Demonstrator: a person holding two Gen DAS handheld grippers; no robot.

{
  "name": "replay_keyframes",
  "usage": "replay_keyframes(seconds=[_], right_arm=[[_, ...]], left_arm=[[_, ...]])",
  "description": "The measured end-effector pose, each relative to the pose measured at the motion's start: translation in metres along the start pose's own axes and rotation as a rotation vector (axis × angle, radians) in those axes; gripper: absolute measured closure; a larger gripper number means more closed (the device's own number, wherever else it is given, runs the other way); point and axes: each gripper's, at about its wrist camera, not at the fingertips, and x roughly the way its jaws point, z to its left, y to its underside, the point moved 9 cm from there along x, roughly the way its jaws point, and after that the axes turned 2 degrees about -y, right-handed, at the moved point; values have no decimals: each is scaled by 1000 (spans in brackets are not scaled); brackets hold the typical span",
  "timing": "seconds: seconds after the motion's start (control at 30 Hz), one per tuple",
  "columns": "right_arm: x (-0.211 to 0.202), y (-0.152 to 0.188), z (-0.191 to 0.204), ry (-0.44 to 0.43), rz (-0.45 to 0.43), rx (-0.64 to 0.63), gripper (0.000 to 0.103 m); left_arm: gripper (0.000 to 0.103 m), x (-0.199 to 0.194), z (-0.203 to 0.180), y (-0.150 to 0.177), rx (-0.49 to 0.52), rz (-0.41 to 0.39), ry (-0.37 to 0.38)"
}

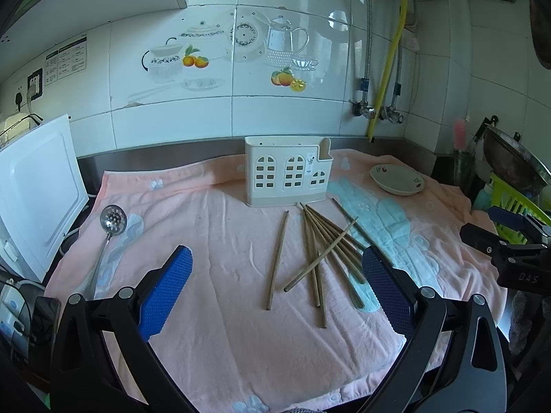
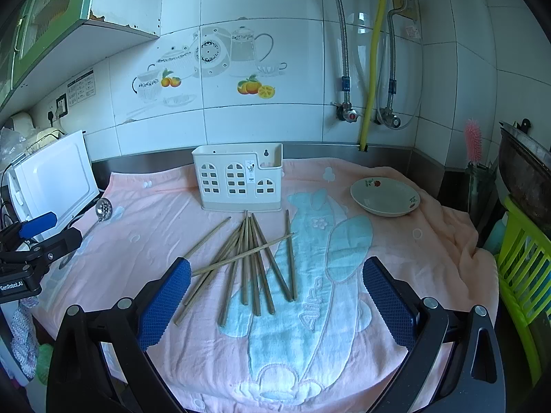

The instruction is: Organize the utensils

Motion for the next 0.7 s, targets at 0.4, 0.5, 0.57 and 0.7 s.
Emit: replay_keyframes(seconds=[0.4,0.5,0.57,0.7], right_arm=[[9,2,0,-4,21,2,6],[14,4,-2,-7,30,5,6],[18,5,-3,-8,35,7,6],[27,8,-5,-11,51,5,6]], left_arm=[[6,8,2,3,-7,18,-5],[6,14,2,5,-6,29,-4],[6,18,2,7,-4,37,-4],[6,28,3,12,-4,57,-1]])
